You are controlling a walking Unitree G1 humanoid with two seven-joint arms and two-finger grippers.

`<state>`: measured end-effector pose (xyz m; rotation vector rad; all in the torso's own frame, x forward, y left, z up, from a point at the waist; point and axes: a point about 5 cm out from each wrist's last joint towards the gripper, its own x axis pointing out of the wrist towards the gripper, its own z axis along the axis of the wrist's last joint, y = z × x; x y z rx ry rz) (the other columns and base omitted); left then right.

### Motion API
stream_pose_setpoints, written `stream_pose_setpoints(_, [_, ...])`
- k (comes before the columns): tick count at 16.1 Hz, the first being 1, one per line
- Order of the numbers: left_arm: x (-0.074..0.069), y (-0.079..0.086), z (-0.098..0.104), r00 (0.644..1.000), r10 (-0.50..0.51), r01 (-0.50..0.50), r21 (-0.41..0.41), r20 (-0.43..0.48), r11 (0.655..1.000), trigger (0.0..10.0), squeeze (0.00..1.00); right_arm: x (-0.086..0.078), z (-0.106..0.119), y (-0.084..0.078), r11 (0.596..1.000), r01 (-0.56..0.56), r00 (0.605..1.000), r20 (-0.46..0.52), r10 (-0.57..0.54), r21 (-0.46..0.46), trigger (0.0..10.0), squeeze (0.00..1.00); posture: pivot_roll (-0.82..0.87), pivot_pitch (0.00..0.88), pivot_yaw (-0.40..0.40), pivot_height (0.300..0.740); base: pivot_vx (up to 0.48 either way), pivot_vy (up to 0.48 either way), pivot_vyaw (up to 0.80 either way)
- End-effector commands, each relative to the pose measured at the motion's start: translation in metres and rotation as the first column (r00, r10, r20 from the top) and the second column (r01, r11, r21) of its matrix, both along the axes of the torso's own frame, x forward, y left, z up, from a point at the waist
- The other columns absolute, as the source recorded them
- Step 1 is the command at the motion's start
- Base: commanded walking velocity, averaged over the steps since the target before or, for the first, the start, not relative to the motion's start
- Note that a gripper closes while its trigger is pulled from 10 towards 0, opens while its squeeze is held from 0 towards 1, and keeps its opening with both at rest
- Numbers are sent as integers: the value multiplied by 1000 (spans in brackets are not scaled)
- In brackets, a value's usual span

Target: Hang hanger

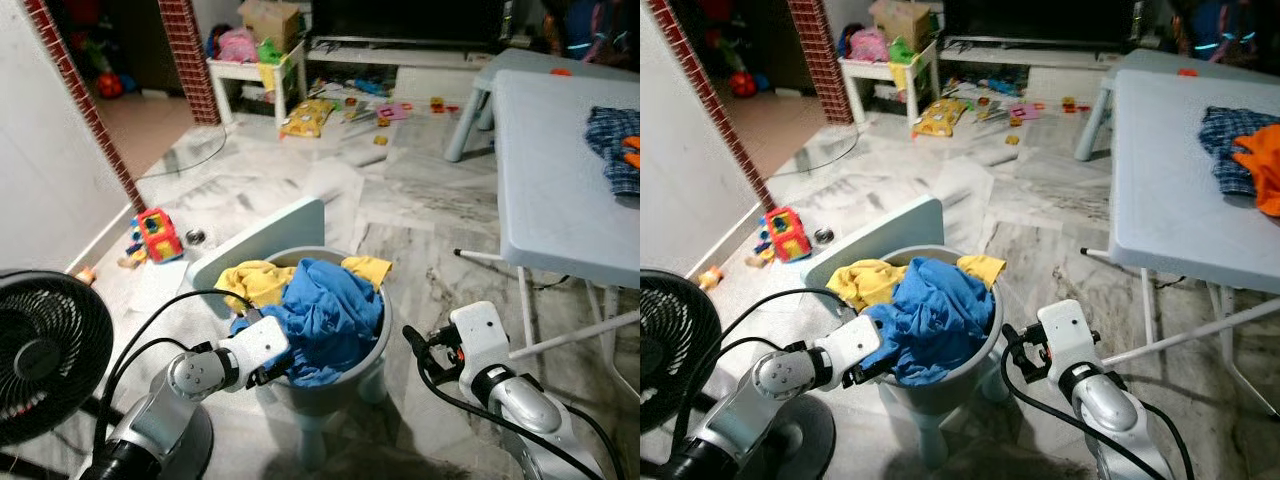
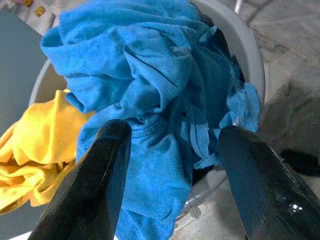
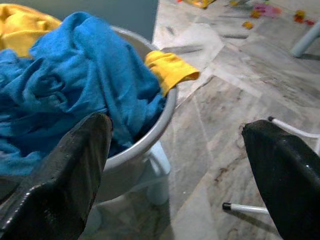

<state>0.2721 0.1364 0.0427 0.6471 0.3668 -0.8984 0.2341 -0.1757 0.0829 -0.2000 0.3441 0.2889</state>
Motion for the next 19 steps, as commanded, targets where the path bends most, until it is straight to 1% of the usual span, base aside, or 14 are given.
stream_pose_setpoints(1, [4,-1,0,999,-33,33,26,-2,999,10000,0,-2,4,3,1000,-30,1000,-6,30,4,10000,0,-257,120,31,740,0,0,0])
stream_pose_setpoints(2, [6,-2,1,998,-58,58,40,1,997,10000,0,-4,6,4,999,-43,999,-13,43,7,10000,0,-257,125,27,740,0,0,0])
stream_pose_setpoints(4, [13,-1,1,997,-77,76,57,9,995,10000,0,-8,8,2,999,-43,999,-26,43,12,10000,0,-260,134,17,740,0,0,0])
stream_pose_setpoints(7, [25,6,0,997,-53,48,91,54,995,10000,0,-22,7,4,998,-56,997,-58,56,15,10000,0,-279,150,9,740,0,0,0])
stream_pose_setpoints(8, [29,7,1,996,-61,53,105,70,993,10000,0,-26,8,3,998,-56,996,-63,57,11,10000,0,-295,158,11,740,0,0,0])
stream_pose_setpoints(10, [39,2,3,993,-68,56,127,94,990,10000,0,-31,11,-1,999,-36,997,-71,36,2,10000,0,-307,174,19,740,0,0,0])
stream_pose_setpoints(11, [40,0,3,993,-72,59,132,93,989,10000,0,-32,13,-1,1000,-31,997,-69,31,1,10000,0,-311,179,24,740,0,0,0])
stream_pose_setpoints(12, [42,-3,2,989,-97,80,157,107,984,10000,0,-35,16,-2,1000,-16,998,-66,16,2,10000,0,-320,198,35,740,0,0,0])
stream_pose_setpoints(13, [43,-4,2,988,-105,86,159,112,984,10000,0,-37,16,-2,1000,-12,998,-67,12,2,10000,0,-320,198,35,740,0,0,0])
stream_pose_setpoints(14, [43,-5,0,984,-132,109,184,117,977,10000,0,-42,17,-2,1000,0,998,-70,1,5,10000,0,-322,217,47,740,0,0,0])
stream_pose_setpoints(17, [40,-5,-4,982,-162,141,194,98,971,10000,0,-49,15,-1,1000,15,996,-83,-14,8,10000,0,-318,238,59,740,0,0,0])
stream_pose_setpoints(19, [45,-1,-4,973,-174,127,278,149,952,10000,0,-50,16,1,1000,18,996,-87,-17,10,10000,0,-323,246,65,740,0,0,0])
